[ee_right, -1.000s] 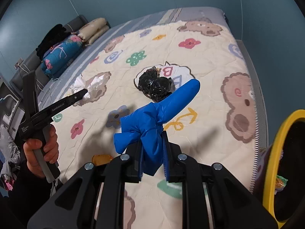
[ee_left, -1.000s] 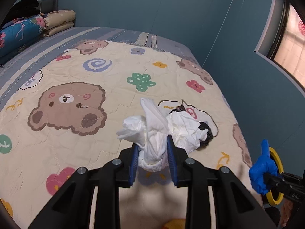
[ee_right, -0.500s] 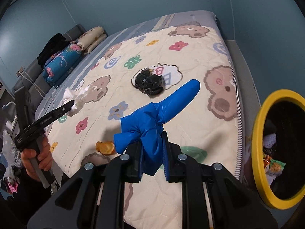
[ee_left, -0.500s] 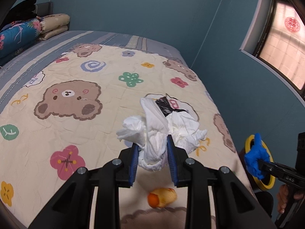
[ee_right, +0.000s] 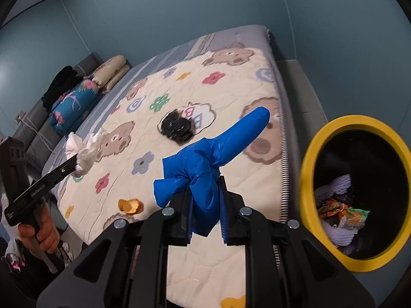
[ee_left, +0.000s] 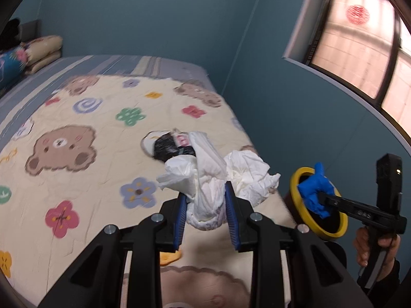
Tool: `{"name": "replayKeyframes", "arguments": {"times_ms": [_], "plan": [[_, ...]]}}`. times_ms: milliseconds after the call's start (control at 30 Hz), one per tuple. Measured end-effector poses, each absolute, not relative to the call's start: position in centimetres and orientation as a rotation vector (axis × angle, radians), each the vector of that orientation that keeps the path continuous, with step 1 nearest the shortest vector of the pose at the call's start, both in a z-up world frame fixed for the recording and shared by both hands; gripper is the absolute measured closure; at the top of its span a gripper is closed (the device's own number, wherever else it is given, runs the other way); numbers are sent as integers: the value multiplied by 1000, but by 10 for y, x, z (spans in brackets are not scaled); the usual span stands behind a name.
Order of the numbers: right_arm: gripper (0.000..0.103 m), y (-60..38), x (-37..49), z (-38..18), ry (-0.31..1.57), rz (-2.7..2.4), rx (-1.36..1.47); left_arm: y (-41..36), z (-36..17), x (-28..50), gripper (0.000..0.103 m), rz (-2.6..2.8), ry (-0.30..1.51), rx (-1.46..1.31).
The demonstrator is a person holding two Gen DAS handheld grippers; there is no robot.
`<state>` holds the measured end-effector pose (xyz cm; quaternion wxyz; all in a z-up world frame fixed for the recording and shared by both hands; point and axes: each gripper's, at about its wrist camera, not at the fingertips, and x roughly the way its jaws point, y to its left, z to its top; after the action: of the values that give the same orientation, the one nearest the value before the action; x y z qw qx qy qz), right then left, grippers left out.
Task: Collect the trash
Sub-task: 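Carry the blue glove and white tissue over the yellow bin with both tools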
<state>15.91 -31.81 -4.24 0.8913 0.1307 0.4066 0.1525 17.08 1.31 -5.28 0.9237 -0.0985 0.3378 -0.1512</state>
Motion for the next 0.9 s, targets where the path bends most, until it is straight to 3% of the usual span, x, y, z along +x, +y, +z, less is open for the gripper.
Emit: {"name": "replayKeyframes", "arguments": {"times_ms": [900], "plan": [[87,-469,131,-9,671,50,367,-158,-29,202,77,-613,690,-51]]}}
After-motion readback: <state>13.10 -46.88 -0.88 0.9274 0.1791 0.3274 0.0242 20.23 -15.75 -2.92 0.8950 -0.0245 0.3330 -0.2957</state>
